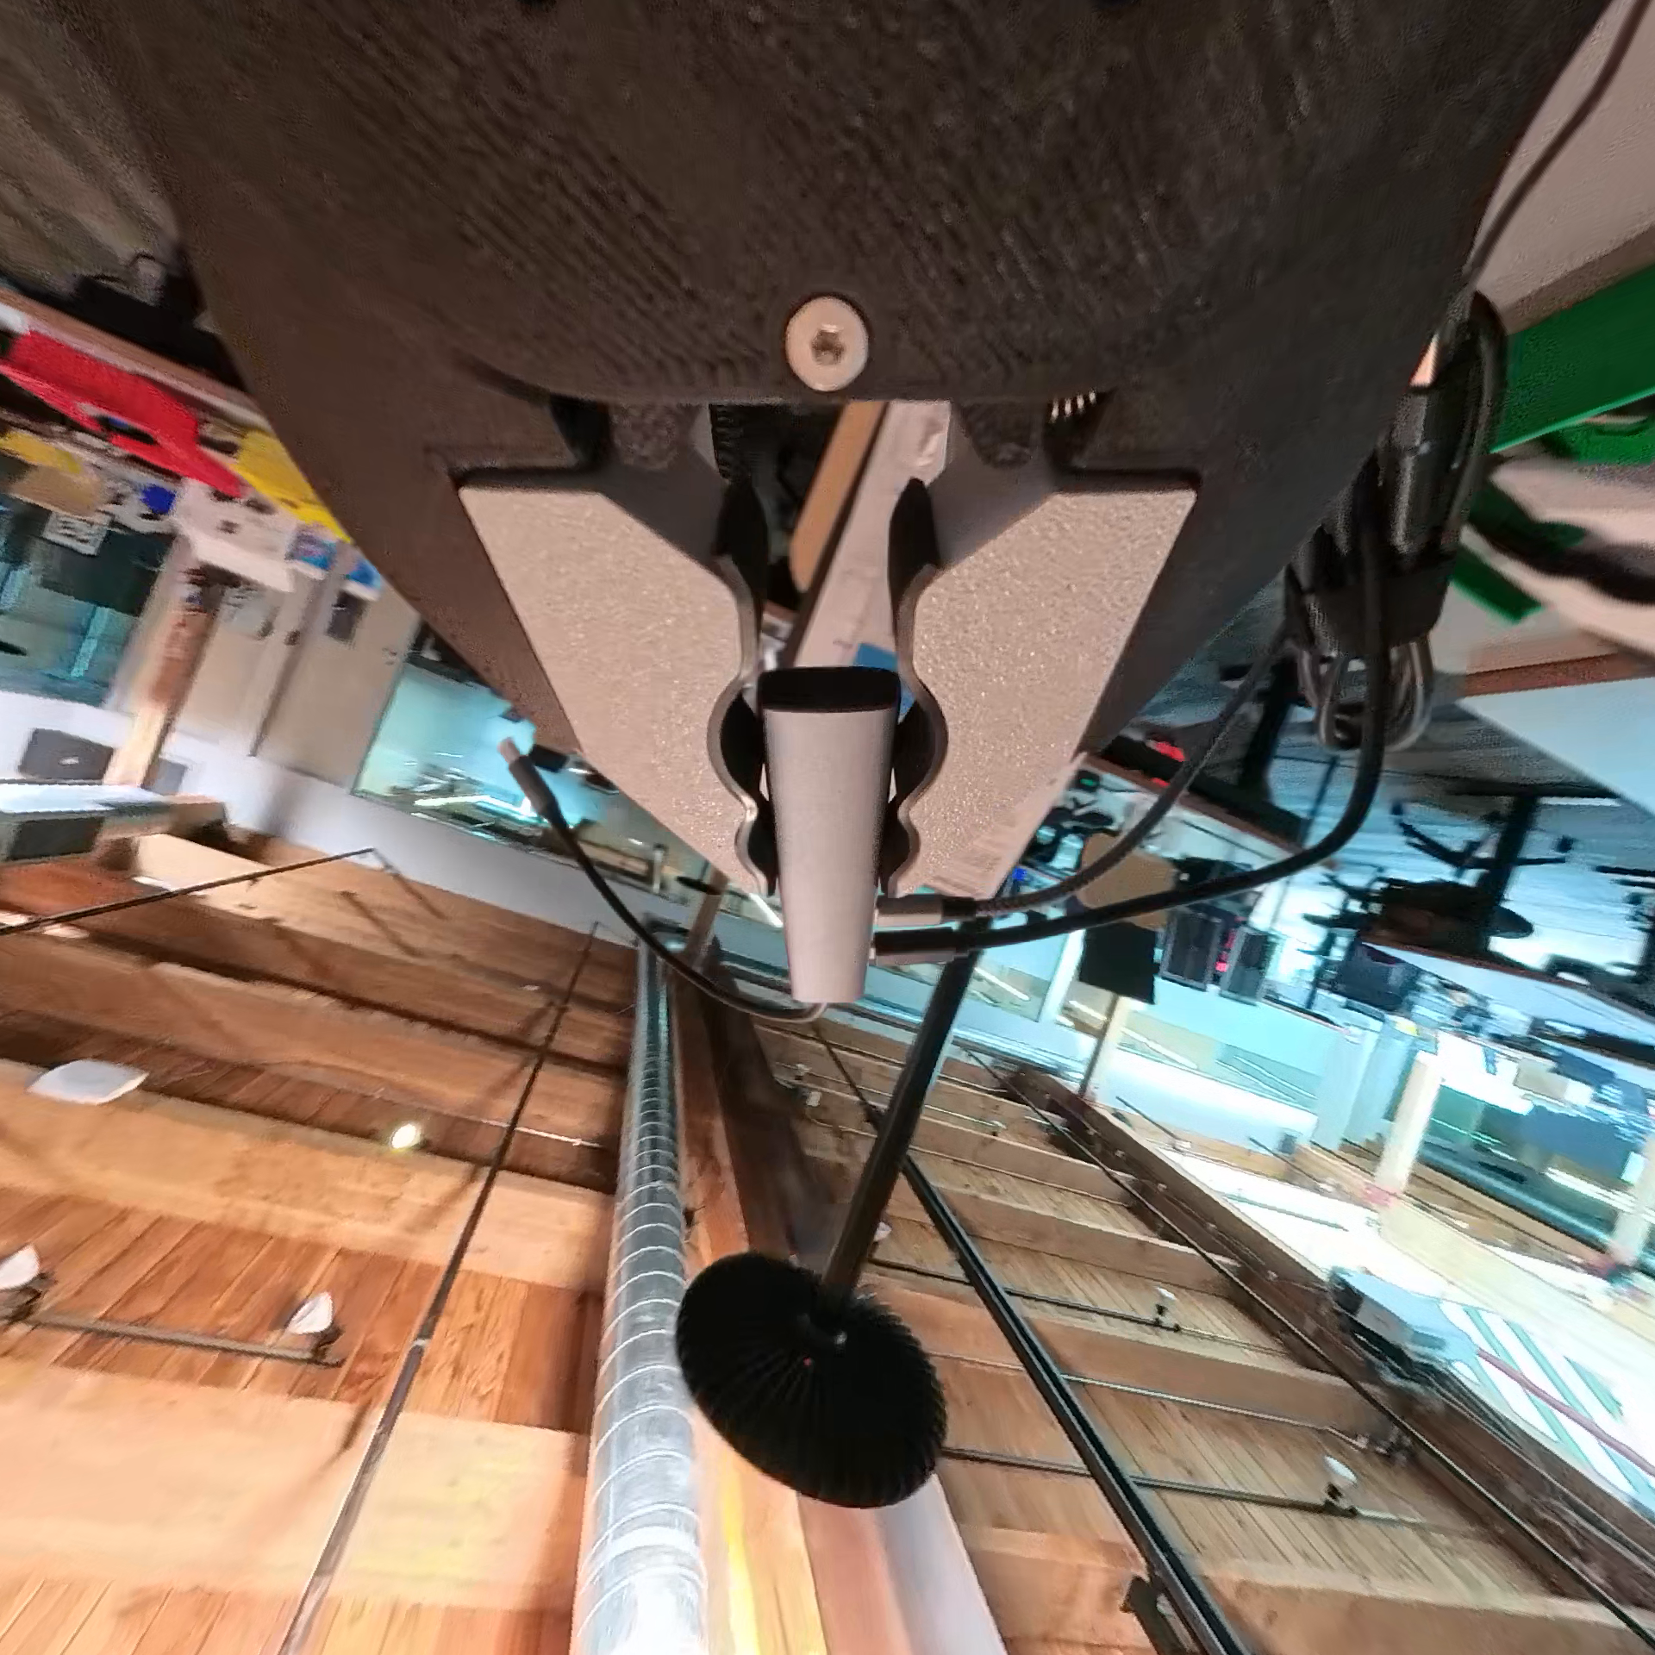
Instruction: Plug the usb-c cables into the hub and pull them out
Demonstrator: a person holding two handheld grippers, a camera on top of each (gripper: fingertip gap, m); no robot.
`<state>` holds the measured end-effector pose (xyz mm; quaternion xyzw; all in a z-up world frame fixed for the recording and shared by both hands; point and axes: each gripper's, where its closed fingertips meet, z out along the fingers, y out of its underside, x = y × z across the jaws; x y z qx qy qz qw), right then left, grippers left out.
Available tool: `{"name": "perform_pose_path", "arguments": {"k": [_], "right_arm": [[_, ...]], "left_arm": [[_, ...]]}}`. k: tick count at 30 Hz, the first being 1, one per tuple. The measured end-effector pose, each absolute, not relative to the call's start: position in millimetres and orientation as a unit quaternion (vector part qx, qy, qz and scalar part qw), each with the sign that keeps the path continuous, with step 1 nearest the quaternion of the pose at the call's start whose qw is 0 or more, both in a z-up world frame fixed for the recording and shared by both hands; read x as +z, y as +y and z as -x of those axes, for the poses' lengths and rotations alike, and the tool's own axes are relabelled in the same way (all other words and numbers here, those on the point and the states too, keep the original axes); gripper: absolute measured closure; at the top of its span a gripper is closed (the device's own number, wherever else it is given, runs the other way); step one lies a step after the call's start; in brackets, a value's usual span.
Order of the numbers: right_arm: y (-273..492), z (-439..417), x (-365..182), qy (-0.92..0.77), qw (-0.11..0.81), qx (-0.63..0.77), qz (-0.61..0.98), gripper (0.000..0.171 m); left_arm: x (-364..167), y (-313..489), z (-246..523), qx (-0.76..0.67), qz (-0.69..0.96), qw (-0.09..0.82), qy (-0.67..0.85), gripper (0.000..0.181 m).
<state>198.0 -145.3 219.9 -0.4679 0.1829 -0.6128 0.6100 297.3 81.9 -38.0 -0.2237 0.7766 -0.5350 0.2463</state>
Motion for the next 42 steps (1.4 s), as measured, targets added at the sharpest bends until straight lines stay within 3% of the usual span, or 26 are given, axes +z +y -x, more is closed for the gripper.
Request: {"name": "perform_pose_path", "arguments": {"k": [7,11,14,18,23,27,33,37,42], "right_arm": [[-219.5,-191.2,316.0,0.197,0.513,-0.718,0.427,0.149],[-251.0,-222.0,324.9,0.221,0.451,-0.738,0.451,0.149],[-267.7,-267.9,275.8,0.260,0.396,-0.717,0.511,0.149],[-280.6,-314.8,163.4,0.328,0.346,-0.642,0.601,0.149],[-286.9,-343.5,18.4,0.437,0.332,-0.486,0.680,0.149],[-288.0,-351.1,-58.4,0.519,0.359,-0.361,0.686,0.149],[-282.4,-360.6,-101.7,0.617,0.479,-0.186,0.597,0.149],[-276.9,-364.7,-78.3,0.622,0.609,-0.078,0.486,0.149],[-282.2,-360.8,-76.9,0.624,0.583,-0.094,0.513,0.148]], "left_arm": [[-42.6,78.0,-296.4,-0.528,0.218,0.240,0.785,0.155],[-43.6,74.4,-295.8,-0.527,0.214,0.241,0.786,0.155],[-47.5,69.5,-293.7,-0.518,0.205,0.241,0.795,0.154],[-52.7,64.1,-290.3,-0.506,0.190,0.241,0.806,0.153],[-56.5,63.9,-290.8,-0.499,0.183,0.242,0.812,0.152],[-59.0,65.0,-293.0,-0.495,0.184,0.242,0.814,0.152],[-59.8,66.3,-294.7,-0.493,0.184,0.245,0.814,0.152],[-62.3,66.6,-295.9,-0.489,0.184,0.245,0.817,0.152],[-62.8,66.7,-297.2,-0.489,0.186,0.245,0.816,0.152]]}}
